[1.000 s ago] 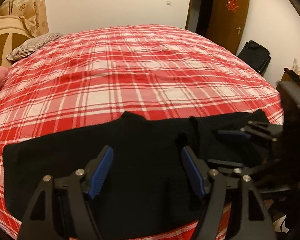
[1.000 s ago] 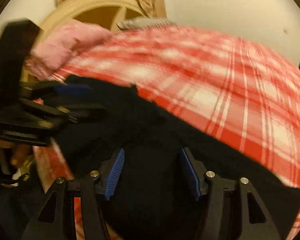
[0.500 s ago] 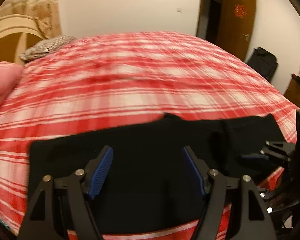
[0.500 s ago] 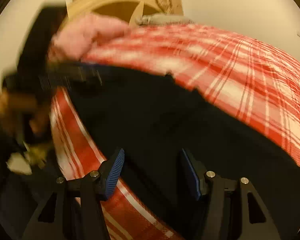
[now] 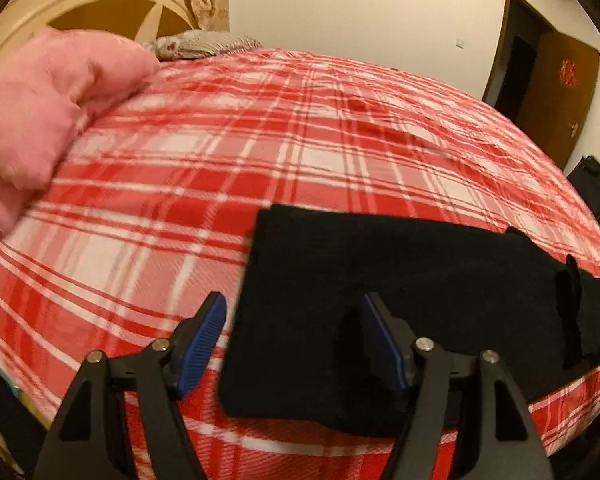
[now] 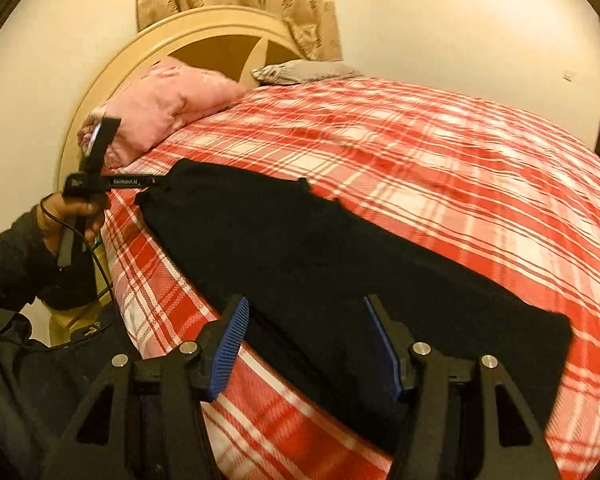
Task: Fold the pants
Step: 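Grasp the pants end again with the left tool and lift it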
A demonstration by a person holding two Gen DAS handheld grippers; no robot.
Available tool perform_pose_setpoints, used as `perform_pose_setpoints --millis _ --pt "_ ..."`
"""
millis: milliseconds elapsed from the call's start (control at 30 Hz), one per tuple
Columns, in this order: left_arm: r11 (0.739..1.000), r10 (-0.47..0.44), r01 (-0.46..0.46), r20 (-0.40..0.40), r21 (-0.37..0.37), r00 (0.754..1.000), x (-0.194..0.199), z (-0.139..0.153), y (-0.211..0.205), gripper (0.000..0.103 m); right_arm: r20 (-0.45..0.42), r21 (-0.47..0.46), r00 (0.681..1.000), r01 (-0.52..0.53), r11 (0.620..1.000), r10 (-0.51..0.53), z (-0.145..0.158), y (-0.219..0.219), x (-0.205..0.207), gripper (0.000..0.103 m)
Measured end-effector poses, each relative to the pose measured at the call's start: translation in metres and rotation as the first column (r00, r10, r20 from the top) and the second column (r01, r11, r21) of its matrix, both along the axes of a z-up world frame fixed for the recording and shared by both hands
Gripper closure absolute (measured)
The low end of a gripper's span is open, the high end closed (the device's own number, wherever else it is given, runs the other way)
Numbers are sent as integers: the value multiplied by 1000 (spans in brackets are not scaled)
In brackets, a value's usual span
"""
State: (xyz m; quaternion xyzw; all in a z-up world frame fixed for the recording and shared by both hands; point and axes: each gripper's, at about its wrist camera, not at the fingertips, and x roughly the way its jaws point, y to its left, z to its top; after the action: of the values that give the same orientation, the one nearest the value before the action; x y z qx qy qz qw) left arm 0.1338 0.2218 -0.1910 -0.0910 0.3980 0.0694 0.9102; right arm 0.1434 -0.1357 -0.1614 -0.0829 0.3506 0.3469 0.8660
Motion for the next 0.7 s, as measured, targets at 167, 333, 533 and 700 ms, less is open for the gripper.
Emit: perform_pose_setpoints --millis 167,333,533,700 --pt "999 9 -8 21 -48 1000 4 -7 3 37 10 10 999 40 999 -40 -1 -20 -9 43" --pt "999 -7 6 -4 -39 1000 6 -6 7 47 1 36 999 54 998 -54 -8 -27 -12 43" --pt "998 1 -1 1 -67 1000 10 -13 15 36 0 54 998 58 997 -58 -12 -31 -16 43" --pt "992 -60 59 -7 -116 998 9 -9 17 63 -1 71 998 67 995 -67 -12 -35 -17 43"
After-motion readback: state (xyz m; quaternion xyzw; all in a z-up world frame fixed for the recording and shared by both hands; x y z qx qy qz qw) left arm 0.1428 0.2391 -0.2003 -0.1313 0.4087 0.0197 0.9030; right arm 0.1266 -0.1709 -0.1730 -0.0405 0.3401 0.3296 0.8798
